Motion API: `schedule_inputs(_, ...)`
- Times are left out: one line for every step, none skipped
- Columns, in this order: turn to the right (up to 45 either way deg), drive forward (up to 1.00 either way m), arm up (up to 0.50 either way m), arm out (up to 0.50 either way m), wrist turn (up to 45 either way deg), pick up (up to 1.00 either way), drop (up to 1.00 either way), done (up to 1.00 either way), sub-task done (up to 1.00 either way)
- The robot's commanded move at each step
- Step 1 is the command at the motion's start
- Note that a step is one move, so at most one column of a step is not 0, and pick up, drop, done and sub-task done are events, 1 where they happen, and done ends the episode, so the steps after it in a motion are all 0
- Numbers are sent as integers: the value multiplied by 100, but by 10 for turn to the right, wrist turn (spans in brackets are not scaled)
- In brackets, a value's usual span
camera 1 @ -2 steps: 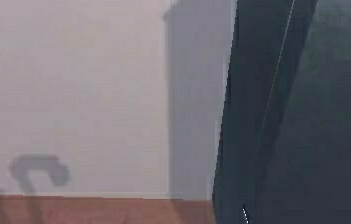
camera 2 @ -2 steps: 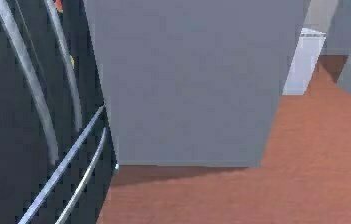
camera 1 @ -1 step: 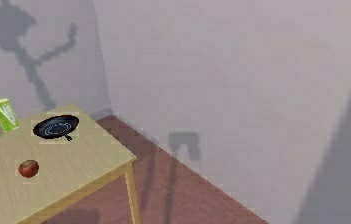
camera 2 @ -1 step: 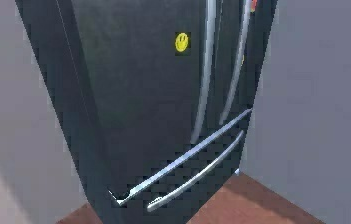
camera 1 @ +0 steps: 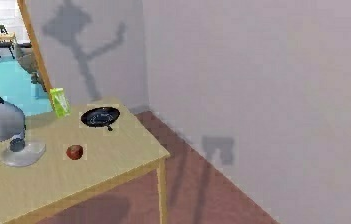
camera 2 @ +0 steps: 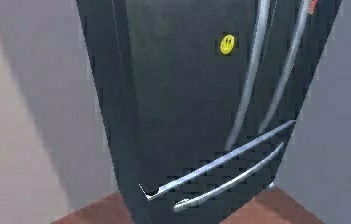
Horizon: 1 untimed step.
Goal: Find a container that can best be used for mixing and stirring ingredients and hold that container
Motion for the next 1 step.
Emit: schedule_inputs(0, 25, 0, 0, 0, 0, 0, 0, 0)
